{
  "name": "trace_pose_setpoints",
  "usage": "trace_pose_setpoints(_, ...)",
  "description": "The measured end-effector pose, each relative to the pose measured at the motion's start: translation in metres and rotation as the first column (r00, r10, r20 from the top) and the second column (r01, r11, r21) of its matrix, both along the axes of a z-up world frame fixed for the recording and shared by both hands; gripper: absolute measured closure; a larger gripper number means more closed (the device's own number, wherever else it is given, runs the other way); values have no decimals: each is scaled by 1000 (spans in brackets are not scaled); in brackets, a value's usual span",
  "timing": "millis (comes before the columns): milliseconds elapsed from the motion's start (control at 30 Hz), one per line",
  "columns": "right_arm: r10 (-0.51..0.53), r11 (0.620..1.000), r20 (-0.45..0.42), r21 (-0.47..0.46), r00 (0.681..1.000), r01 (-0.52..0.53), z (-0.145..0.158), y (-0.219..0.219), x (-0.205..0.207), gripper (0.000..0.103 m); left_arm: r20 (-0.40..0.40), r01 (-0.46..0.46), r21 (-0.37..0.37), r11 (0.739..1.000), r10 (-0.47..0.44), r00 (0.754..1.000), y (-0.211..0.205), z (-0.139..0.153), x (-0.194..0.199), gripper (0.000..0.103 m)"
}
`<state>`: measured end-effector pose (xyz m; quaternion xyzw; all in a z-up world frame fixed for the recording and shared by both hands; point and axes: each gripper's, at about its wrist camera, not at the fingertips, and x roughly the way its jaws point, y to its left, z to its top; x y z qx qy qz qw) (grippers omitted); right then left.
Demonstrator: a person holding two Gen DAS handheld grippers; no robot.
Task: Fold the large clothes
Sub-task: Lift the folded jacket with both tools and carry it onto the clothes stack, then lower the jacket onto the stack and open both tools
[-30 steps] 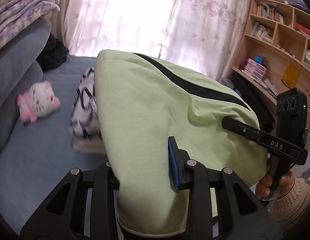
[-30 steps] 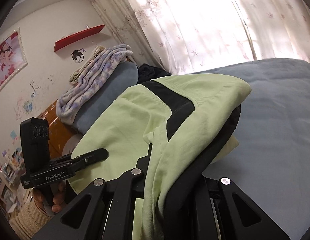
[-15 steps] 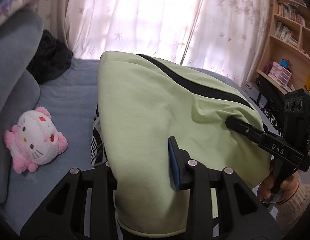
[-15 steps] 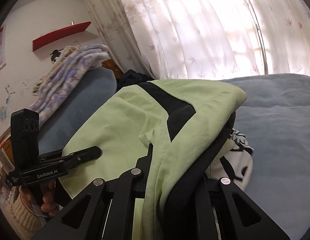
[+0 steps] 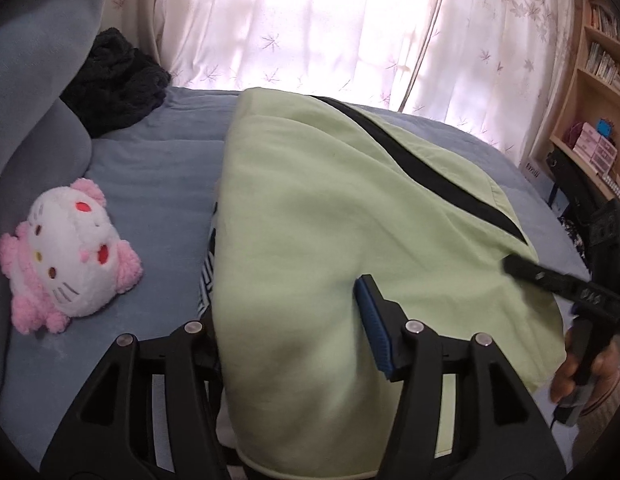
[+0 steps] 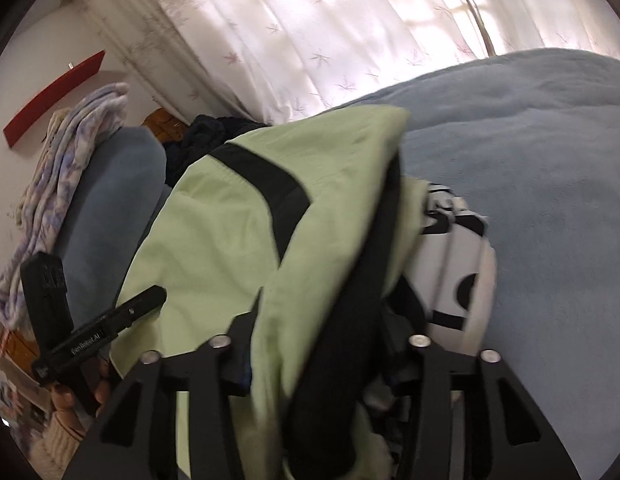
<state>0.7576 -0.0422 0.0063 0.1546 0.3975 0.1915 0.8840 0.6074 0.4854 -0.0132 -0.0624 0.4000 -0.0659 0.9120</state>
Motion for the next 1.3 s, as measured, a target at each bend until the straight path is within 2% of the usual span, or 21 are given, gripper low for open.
trace_pose_setpoints(133,-7,997,79,-70,997,13,17,-8,13,50,-16,1,54,999,0,1000,-9,24,-22,51)
trace_pose_setpoints(200,-32,992,126,-119,992,47,26,-5,26,50,11,-15,126,992,14,1000,-14,34,-28,51)
trace_pose_setpoints(267,-39,991,159,-120,986,59,29,0,40,50,66,-50,162,986,40,997,-14,46,-43,51)
trace_pose_setpoints(367,-19,990,166,-134,986,41,24,22,70,50,116,-115,162,980,97,988,-5,64,-52,51)
trace_pose_setpoints(433,-8,992,152,-127,988,28,10,34,91,50,141,-146,153,977,124,982,-1,69,-50,53)
trace_pose_setpoints(500,-15,991,121,-131,993,31,-12,47,119,50,149,-160,147,976,138,979,-1,65,-47,56)
trace_pose_setpoints(567,-29,987,100,-152,995,44,-31,52,125,50,120,-158,153,975,141,983,-5,52,-37,71)
trace_pose_setpoints(633,-55,980,87,-186,995,70,-51,58,147,50,89,-172,175,969,159,983,-9,38,-27,71)
trace_pose_setpoints(733,-73,968,64,-235,995,86,-77,72,164,50,101,-186,207,961,168,981,-16,20,-16,71)
trace_pose_setpoints(933,-72,968,45,-238,996,80,-132,62,204,51,88,-183,239,954,166,982,-24,-1,4,71)
trace_pose_setpoints(1067,-68,972,44,-223,997,77,-155,47,212,50,89,-192,245,950,175,981,-25,-8,6,71)
trace_pose_setpoints(1133,-67,970,39,-233,997,74,-163,47,218,50,91,-194,254,947,177,980,-27,-6,3,71)
trace_pose_setpoints(1200,-69,971,28,-229,997,74,-157,43,211,50,97,-203,266,942,183,978,-30,-1,-4,71)
trace_pose_setpoints(1267,-70,975,16,-210,997,72,-133,33,183,50,94,-221,265,939,203,975,-30,5,-12,69)
trace_pose_setpoints(1300,-73,977,13,-201,997,75,-128,31,181,50,81,-230,247,941,216,973,-29,9,-17,69)
